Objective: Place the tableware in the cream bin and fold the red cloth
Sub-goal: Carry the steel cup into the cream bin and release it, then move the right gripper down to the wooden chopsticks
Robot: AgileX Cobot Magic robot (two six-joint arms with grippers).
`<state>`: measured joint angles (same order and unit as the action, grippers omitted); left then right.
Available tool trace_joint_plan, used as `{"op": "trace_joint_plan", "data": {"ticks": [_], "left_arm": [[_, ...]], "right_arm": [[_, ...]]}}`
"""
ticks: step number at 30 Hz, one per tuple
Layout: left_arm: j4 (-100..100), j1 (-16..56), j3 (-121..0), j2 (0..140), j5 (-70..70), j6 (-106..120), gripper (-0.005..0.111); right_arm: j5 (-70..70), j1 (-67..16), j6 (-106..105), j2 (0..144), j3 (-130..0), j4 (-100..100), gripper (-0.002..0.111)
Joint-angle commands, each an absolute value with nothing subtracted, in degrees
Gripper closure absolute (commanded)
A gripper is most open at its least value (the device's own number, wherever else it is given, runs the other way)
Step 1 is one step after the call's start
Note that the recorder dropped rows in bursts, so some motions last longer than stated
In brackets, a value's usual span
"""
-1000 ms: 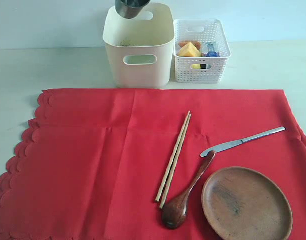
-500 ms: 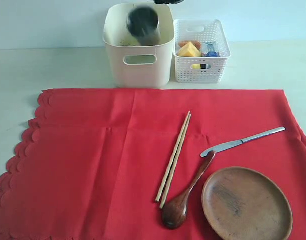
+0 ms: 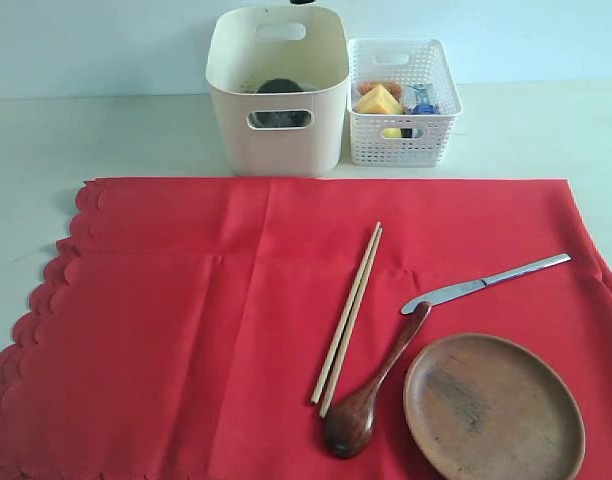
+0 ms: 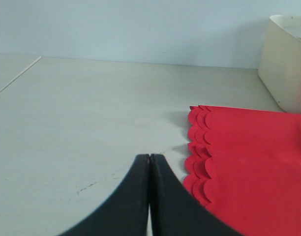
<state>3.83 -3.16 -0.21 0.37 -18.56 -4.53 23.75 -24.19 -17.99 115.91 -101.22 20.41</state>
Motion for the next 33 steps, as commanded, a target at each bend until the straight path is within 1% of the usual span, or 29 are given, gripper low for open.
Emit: {"op": "trace_joint_plan", "data": {"ticks": [1, 7, 12, 23, 33], "left_arm": [[3.7, -2.8, 0.0, 0.0, -18.4, -4.8, 0.106], [3.7, -2.8, 0.0, 0.0, -18.4, -4.8, 0.106], [3.7, -2.8, 0.0, 0.0, -18.4, -4.8, 0.106], [3.7, -2.8, 0.0, 0.0, -18.4, -4.8, 0.106], [3.7, -2.8, 0.0, 0.0, -18.4, -4.8, 0.106]], "right_arm": [[28.7, -24.0, -17.4, 112.1, -101.6, 12.5, 0.034], [37.0, -24.0, -9.0, 108.6, -101.4, 2.9, 0.034], [41.2, -24.0, -7.3, 104.7, -99.3, -1.1, 0.034], [41.2, -23.3, -4.3, 93.6, -83.2, -1.7, 0.034], [40.2, -23.3, 0.7, 88.1, -71.5, 0.4, 0.034]]}}
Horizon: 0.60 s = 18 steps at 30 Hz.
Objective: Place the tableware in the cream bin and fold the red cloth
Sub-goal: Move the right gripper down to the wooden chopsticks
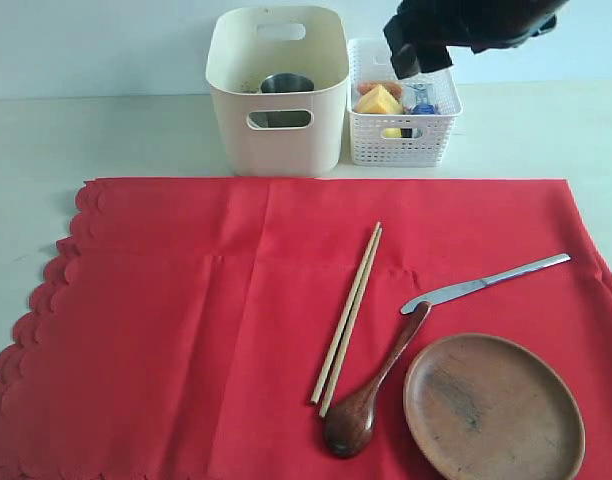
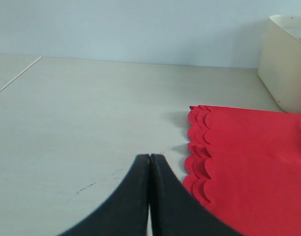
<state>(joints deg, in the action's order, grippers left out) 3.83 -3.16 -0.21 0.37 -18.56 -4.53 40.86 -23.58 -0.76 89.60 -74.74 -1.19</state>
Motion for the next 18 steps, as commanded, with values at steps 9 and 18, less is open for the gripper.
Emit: {"op": "trace_joint_plan", "data": {"ticks": [9, 18], "left_arm": [[3.7, -2.8, 0.0, 0.0, -18.4, -4.8, 0.106], [3.7, -2.8, 0.0, 0.0, -18.4, -4.8, 0.106]], "right_arm": [[44.0, -25.1, -16.0, 91.2, -62.8, 18.0, 0.034], [38.0, -33.0, -5.3, 101.2, -60.9, 7.9, 0.034]]}}
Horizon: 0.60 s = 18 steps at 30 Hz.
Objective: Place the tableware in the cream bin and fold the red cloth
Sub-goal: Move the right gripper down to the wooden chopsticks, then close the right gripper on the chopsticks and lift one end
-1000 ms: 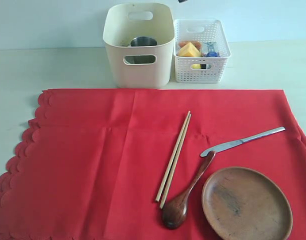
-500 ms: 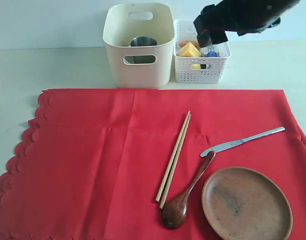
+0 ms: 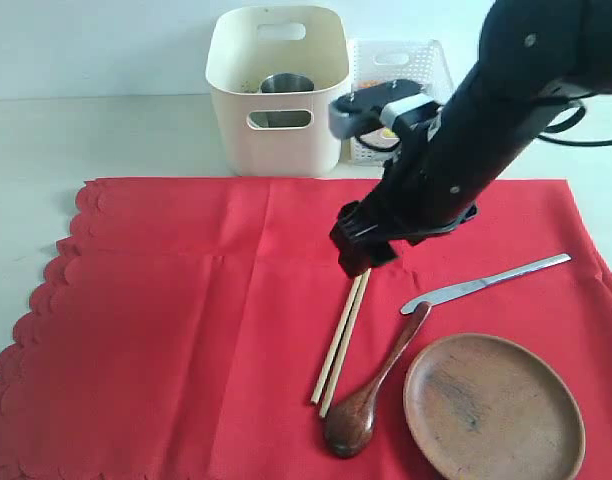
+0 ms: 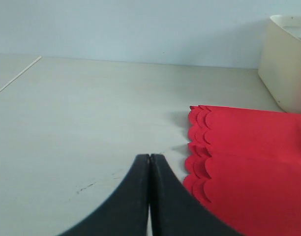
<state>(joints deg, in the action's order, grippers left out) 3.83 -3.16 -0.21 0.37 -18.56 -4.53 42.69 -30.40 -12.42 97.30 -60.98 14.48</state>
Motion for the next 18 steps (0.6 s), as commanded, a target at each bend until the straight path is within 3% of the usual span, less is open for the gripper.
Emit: {"op": "trace_joint_plan", "data": {"ticks": [1, 6, 18], "left_arm": [[3.7, -2.8, 0.0, 0.0, -18.4, -4.8, 0.106], [3.7, -2.8, 0.0, 0.0, -18.4, -4.8, 0.106], [3.7, -2.8, 0.0, 0.0, -18.4, -4.8, 0.106]], "right_arm": [[36.9, -33.5, -1.9, 102.4, -60.9, 5.3, 0.034], [32.2, -34.0, 8.5, 107.2, -60.9, 2.6, 0.034], [27.6, -34.0, 9.1, 113.6, -60.9, 7.1, 0.034]]}}
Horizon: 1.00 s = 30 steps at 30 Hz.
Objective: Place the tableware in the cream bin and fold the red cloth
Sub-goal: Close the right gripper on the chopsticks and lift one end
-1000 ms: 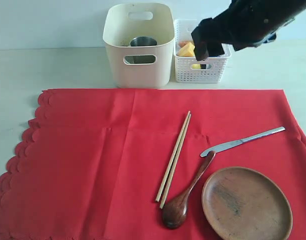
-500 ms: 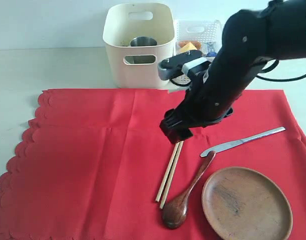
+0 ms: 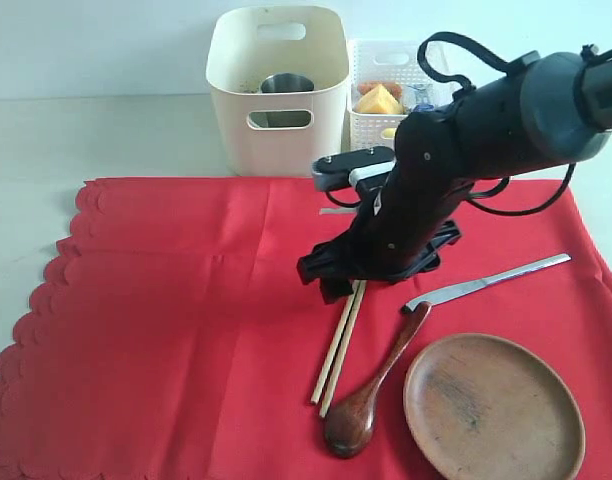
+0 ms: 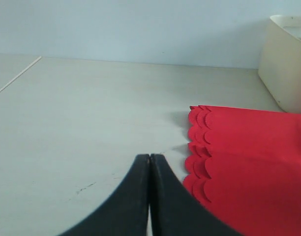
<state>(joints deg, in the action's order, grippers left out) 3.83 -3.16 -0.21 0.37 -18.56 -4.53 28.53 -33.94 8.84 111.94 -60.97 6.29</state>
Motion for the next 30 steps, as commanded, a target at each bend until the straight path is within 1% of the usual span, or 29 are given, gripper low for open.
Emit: {"op": "trace_joint_plan", "data": {"ticks": [1, 6, 8, 9, 12, 15, 22, 30], "left_arm": [[3.7, -2.8, 0.0, 0.0, -18.4, -4.8, 0.106], [3.7, -2.8, 0.0, 0.0, -18.4, -4.8, 0.106], [3.7, -2.8, 0.0, 0.0, -18.4, -4.8, 0.106], [3.7, -2.8, 0.0, 0.0, -18.4, -4.8, 0.106], [3.7, -2.8, 0.0, 0.0, -18.4, -4.8, 0.106], [3.7, -2.8, 0.0, 0.0, -18.4, -4.8, 0.106], [3.7, -2.8, 0.0, 0.0, -18.4, -4.8, 0.106], [3.7, -2.8, 0.0, 0.0, -18.4, -4.8, 0.106]], "right_arm": [[27.6, -34.0, 9.1, 114.1, -60.9, 8.3, 0.034], [28.3, -34.0, 9.1, 115.3, -60.9, 12.4, 0.034], [27.8, -34.0, 9.2, 115.3, -60.9, 12.4, 0.036], [27.5, -34.0, 9.7, 115.3, -60.9, 12.4, 0.039], [27.1, -34.0, 12.0, 115.3, -60.9, 11.7, 0.054], [27.1, -34.0, 13.5, 115.7, -60.9, 10.0, 0.067], [28.0, -34.0, 14.8, 116.9, -60.9, 9.9, 0.084], [28.0, -34.0, 15.1, 116.9, -60.9, 10.5, 0.108]]}}
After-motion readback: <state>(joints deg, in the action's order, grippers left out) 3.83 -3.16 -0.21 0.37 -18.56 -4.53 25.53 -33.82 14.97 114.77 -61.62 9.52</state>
